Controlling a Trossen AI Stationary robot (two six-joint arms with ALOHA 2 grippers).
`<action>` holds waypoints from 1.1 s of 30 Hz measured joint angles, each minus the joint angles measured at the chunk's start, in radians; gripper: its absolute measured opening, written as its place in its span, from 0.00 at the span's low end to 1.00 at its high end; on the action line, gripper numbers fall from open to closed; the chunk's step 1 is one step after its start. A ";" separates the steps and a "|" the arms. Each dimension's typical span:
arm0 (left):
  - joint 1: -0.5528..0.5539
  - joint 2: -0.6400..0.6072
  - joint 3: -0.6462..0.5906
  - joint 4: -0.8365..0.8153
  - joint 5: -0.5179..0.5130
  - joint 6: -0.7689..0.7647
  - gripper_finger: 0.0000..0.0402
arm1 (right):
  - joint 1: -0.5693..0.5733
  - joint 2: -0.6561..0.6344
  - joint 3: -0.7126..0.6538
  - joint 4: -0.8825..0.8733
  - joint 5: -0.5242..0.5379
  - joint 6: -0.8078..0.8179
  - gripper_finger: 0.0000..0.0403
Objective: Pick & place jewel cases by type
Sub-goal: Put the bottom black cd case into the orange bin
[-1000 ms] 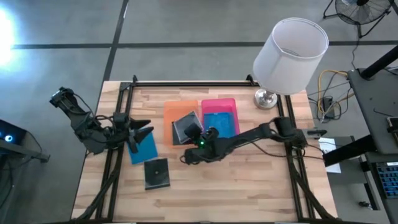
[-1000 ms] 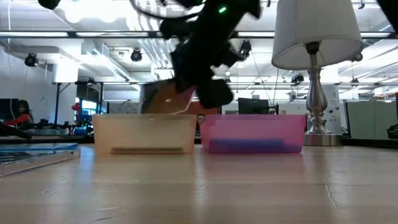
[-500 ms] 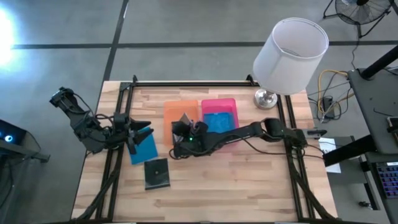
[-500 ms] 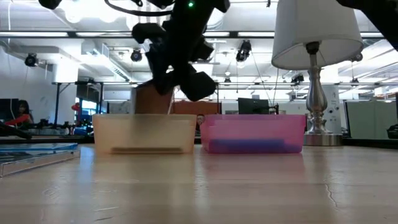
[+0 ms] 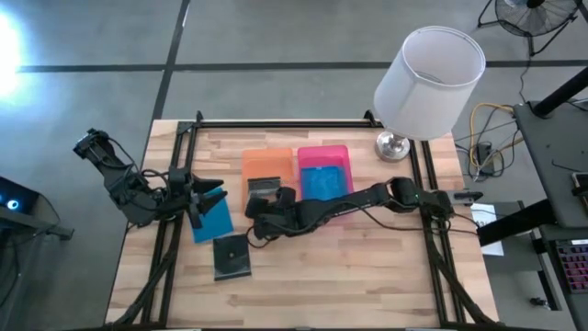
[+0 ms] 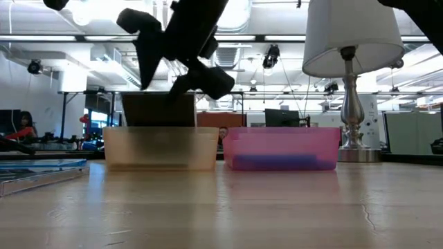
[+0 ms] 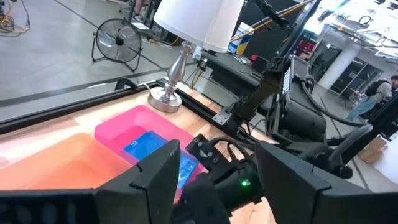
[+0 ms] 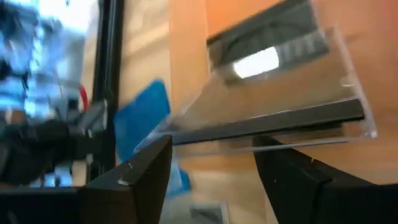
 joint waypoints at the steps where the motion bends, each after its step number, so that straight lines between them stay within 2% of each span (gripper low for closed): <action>1: 0.000 0.001 0.000 0.000 0.000 0.000 0.48 | -0.001 0.000 0.002 0.003 -0.034 -0.012 0.56; 6: 0.000 0.006 0.000 0.000 0.000 0.000 0.48 | -0.004 0.011 -0.001 0.078 -0.262 -0.083 0.60; 10: 0.000 0.009 0.000 0.000 0.000 0.000 0.48 | 0.007 0.011 0.003 0.078 -0.350 -0.100 0.61; 15: -0.001 0.009 0.000 0.000 0.000 0.000 0.48 | 0.017 0.004 0.035 0.077 -0.409 -0.222 0.60; 21: -0.001 0.009 0.000 0.000 0.000 -0.001 0.48 | 0.019 0.001 0.081 0.023 -0.417 -0.282 0.56; 27: -0.001 0.009 0.000 0.000 0.000 -0.001 0.48 | -0.008 0.003 0.094 -0.089 -0.448 -0.368 0.44; 33: -0.001 0.014 0.000 0.000 0.000 -0.002 0.48 | -0.058 0.005 0.076 -0.079 -0.481 -0.460 0.21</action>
